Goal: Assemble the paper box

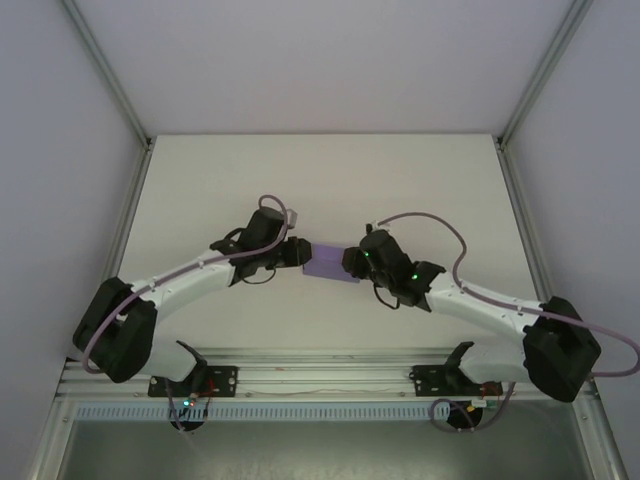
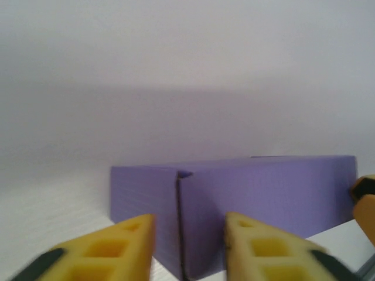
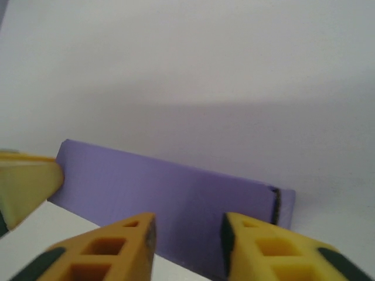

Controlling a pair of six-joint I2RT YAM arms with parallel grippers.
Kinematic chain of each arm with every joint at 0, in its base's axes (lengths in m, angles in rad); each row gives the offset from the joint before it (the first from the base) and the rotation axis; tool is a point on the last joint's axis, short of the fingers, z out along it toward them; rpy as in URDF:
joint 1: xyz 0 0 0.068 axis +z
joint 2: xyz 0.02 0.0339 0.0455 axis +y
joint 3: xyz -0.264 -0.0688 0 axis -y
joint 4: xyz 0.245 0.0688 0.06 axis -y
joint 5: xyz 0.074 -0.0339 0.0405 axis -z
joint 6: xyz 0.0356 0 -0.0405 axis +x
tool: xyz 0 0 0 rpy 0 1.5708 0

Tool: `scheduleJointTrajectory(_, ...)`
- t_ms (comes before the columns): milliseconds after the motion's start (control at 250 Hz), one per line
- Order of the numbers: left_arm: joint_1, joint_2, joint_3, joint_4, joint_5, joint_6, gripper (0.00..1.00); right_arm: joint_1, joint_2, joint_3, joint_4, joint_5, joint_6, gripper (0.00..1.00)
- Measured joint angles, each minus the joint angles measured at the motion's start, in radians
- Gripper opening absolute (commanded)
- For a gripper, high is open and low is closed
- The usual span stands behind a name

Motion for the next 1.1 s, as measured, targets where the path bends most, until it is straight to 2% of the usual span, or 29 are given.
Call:
scheduleJointTrajectory(88, 0.000, 0.005, 0.059, -0.076, -0.026, 0.023, 0.54, 0.000, 0.016, 0.055, -0.066, -0.006, -0.063, 0.51)
scheduleJointTrajectory(220, 0.000, 0.005, 0.172, -0.150, -0.071, 0.067, 0.77, 0.000, 0.023, 0.129, -0.103, 0.003, -0.150, 0.67)
scheduleJointTrajectory(260, 0.000, 0.003, 0.202, -0.163, -0.089, 0.081, 0.91, 0.000, 0.023, 0.144, -0.102, 0.005, -0.175, 0.75)
scheduleJointTrajectory(276, 0.000, 0.002, 0.212, -0.168, -0.099, 0.090, 0.98, 0.000, 0.022, 0.149, -0.102, 0.005, -0.194, 0.81)
scheduleJointTrajectory(312, 0.000, -0.002, 0.226, -0.177, -0.121, 0.100, 1.00, 0.000, 0.021, 0.158, -0.102, 0.005, -0.230, 0.98)
scheduleJointTrajectory(328, 0.000, -0.006, 0.229, -0.180, -0.133, 0.099, 1.00, 0.000, 0.020, 0.160, -0.102, 0.005, -0.245, 1.00)
scheduleJointTrajectory(428, 0.002, -0.029, 0.234, -0.218, -0.216, 0.106, 1.00, 0.000, 0.019, 0.181, -0.127, -0.028, -0.398, 1.00)
scheduleJointTrajectory(608, 0.061, -0.069, 0.206, -0.240, -0.319, 0.108, 1.00, 0.000, 0.062, 0.267, -0.273, -0.151, -0.822, 1.00)
scheduleJointTrajectory(751, 0.128, -0.086, 0.129, -0.242, -0.372, 0.091, 1.00, -0.001, 0.169, 0.325, -0.350, -0.152, -1.076, 1.00)
scheduleJointTrajectory(895, 0.140, -0.102, 0.074, -0.269, -0.419, 0.077, 1.00, -0.002, 0.320, 0.410, -0.412, -0.128, -1.249, 1.00)
scheduleJointTrajectory(1007, 0.140, -0.137, 0.049, -0.281, -0.431, 0.063, 1.00, -0.005, 0.432, 0.480, -0.454, -0.106, -1.336, 0.88)
scheduleJointTrajectory(1099, 0.140, -0.155, 0.037, -0.282, -0.433, 0.056, 1.00, -0.005, 0.509, 0.531, -0.480, -0.083, -1.366, 0.68)
